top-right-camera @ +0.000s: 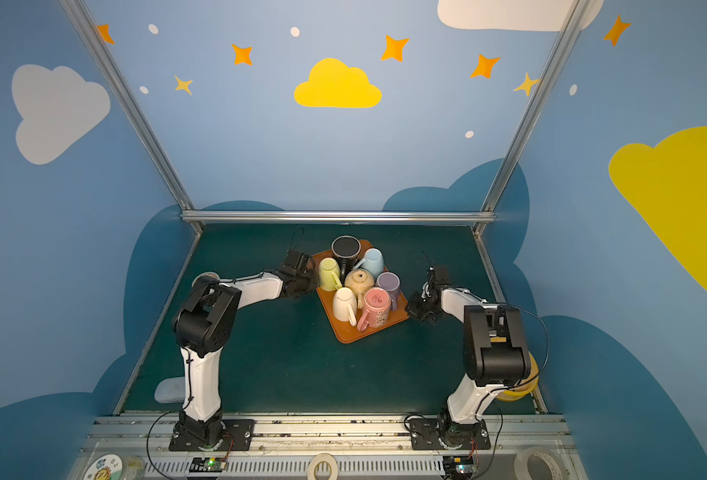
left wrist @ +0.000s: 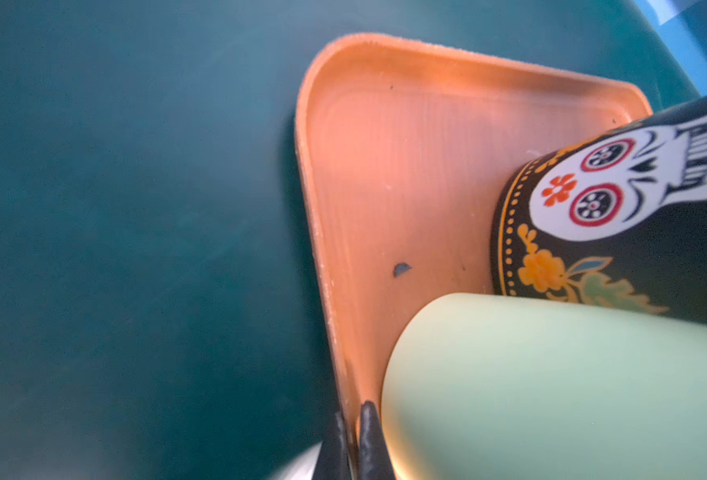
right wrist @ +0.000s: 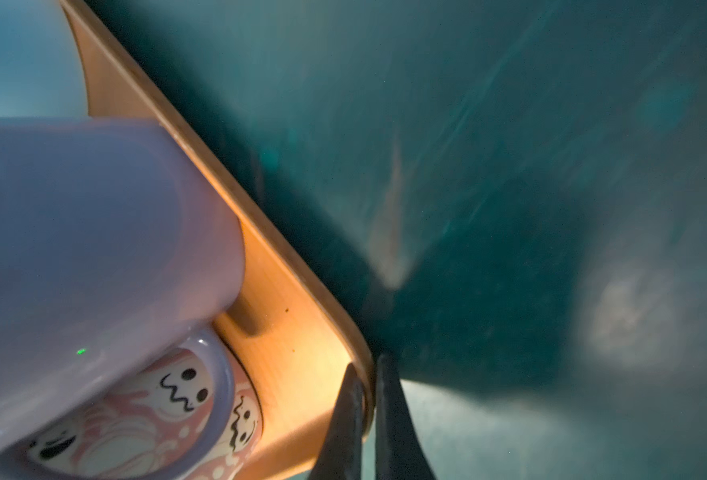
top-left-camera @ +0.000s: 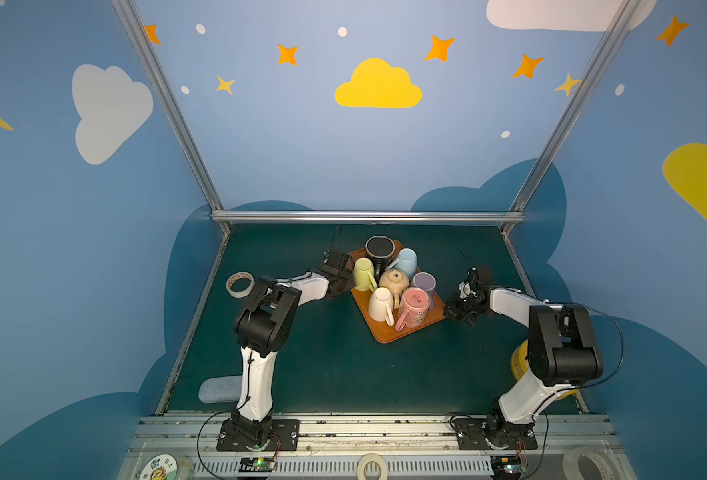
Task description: Turn the mug right side up
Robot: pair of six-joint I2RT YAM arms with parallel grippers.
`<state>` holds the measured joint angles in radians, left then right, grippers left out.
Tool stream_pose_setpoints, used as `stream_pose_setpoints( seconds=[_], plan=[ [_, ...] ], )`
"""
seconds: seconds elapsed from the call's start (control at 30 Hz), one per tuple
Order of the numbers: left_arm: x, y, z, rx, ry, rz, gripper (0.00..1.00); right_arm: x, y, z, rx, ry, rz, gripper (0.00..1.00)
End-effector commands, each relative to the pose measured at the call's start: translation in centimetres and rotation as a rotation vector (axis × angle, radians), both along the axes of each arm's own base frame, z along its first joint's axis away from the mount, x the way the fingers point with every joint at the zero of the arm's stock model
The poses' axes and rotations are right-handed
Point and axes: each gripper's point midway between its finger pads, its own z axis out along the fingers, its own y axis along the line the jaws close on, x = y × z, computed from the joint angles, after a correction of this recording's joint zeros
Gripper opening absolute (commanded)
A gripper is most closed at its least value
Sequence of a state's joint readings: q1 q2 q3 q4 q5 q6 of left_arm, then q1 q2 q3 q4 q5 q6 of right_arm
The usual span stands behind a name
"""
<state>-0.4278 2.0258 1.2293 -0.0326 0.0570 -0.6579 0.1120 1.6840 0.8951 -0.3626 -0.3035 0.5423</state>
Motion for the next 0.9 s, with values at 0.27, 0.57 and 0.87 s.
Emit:
stream_pose_setpoints(
  seconds=[0.27, 0.57, 0.87],
  plan=[
    [-11.8, 2.9, -2.8, 0.049, 0.154, -0.024, 0.04, -7.3, 4.2, 0.4, 0.038, 0.078, 0.143, 0.00],
    [-17.5, 4.0, -2.8, 0.067, 0.140, 0.001, 0.04, -9.3, 5.9, 0.1, 0.031, 0.088, 0.199, 0.00],
    [-20.0, 5.5, -2.3, 0.099, 0.117, 0.019, 0.04, -10.7, 6.9, -0.7, 0.021, 0.093, 0.244, 0.00]
  ],
)
